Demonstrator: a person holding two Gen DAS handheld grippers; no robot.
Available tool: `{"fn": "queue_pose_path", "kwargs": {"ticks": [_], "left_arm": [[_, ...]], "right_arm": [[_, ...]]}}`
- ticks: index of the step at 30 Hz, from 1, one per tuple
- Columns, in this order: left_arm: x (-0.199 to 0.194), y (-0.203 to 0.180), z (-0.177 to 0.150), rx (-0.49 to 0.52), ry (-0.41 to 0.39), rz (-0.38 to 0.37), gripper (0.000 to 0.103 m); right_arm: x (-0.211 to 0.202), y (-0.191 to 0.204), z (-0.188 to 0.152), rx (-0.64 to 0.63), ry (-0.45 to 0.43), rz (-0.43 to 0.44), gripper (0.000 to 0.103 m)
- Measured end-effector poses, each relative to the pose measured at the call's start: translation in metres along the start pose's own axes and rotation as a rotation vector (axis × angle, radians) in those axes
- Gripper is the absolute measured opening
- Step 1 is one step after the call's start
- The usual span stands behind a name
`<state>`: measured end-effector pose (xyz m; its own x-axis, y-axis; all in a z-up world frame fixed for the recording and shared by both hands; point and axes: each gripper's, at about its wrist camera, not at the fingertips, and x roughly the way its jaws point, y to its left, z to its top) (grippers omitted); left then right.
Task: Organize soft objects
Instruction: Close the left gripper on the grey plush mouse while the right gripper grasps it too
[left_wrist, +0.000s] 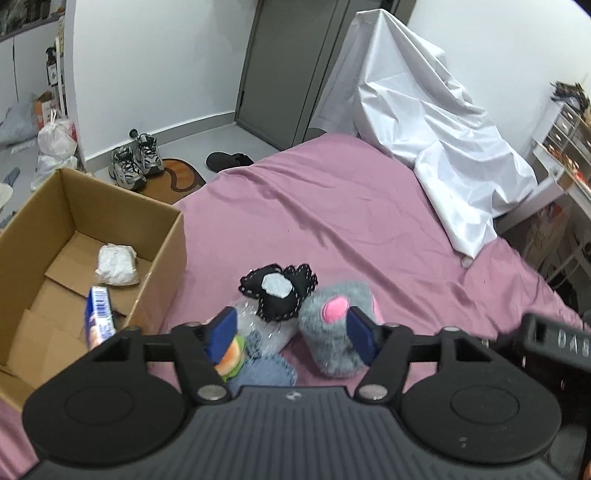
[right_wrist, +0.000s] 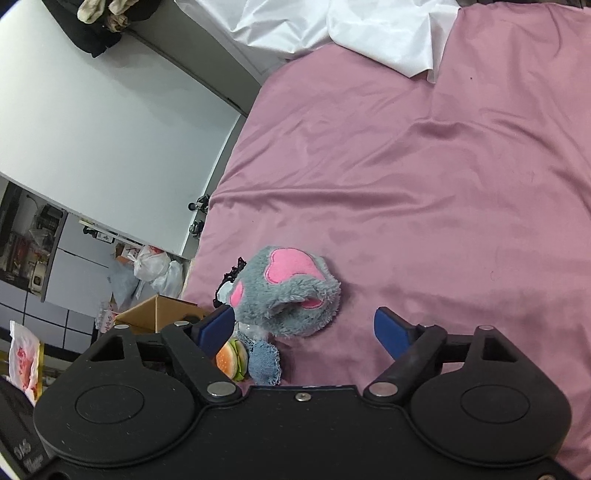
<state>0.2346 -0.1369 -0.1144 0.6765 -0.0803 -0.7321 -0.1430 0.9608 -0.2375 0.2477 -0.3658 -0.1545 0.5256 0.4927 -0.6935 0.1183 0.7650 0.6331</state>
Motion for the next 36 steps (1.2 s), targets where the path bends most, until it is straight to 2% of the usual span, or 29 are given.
{"fn": "queue_pose_path", "kwargs": {"ticks": [5,11,13,19,20,26,36], "left_arm": [[0.02,-0.002,0.006,-0.053,0.017,-0.015,0.051],[0.043,0.006,0.007,-0.181,0.057,-0.033,0.049],[0.047,0.009,0.007,-0.218,0.059,-0.043,0.049],[0.055,0.017,0.007,-0.299,0.058,-0.048,0.049],[0.057,0.017,0.006,-0.308,0.064,-0.052,0.047],[0.059,0.019,0.003,-0.342,0.099,-0.143,0.026],[0.05,0.005,-0.011,-0.338,0.16,-0.239,0.026]], "right_arm": [[0.01,-0.003,0.001,0.008,0.023,-0.005,0.083],[0.017,-0.008,0.005,0.037,0.025,0.001,0.082],[0.018,-0.011,0.007,0.054,0.026,0.015,0.078],[0.021,-0.015,0.009,0.08,0.019,0.057,0.056],[0.021,-0.015,0.01,0.084,0.016,0.065,0.054],[0.021,-0.012,0.011,0.092,-0.001,0.082,0.054],[0.019,-0.013,0.011,0.111,-0.011,0.06,0.054]]}}
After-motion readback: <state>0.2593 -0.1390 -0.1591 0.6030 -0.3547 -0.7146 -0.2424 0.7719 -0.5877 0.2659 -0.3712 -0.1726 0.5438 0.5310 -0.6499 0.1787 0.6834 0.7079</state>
